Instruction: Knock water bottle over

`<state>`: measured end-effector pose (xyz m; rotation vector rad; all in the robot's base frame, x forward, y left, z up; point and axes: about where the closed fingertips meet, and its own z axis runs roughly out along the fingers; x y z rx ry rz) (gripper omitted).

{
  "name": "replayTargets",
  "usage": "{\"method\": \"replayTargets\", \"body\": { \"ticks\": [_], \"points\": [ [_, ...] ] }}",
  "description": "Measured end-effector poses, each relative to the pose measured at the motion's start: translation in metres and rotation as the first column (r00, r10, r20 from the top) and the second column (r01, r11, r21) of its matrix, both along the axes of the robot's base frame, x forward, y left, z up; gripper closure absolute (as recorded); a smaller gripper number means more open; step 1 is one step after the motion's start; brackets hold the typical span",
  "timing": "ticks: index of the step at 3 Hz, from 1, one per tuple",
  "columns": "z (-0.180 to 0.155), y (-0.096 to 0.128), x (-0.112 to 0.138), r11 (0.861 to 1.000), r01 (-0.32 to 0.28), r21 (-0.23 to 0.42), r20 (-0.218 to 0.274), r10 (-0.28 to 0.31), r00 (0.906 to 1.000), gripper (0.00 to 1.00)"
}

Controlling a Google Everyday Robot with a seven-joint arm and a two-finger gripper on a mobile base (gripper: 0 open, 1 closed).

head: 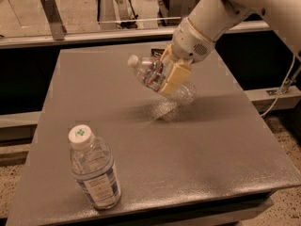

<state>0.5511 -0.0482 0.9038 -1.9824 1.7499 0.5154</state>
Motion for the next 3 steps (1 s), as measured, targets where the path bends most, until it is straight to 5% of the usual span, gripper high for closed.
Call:
{"method": "replayTargets", "body": {
  "ticks": [1, 3],
  "points": [
    [-0.020, -0.001, -0.020, 0.988, -0.088, -0.124, -0.052, 0.082, 0.9952, 0.82],
    [-0.040, 0.015, -0.032, 0.961, -0.168, -0.218, -0.067, 0.157, 0.9853, 0.35]
  ]
}}
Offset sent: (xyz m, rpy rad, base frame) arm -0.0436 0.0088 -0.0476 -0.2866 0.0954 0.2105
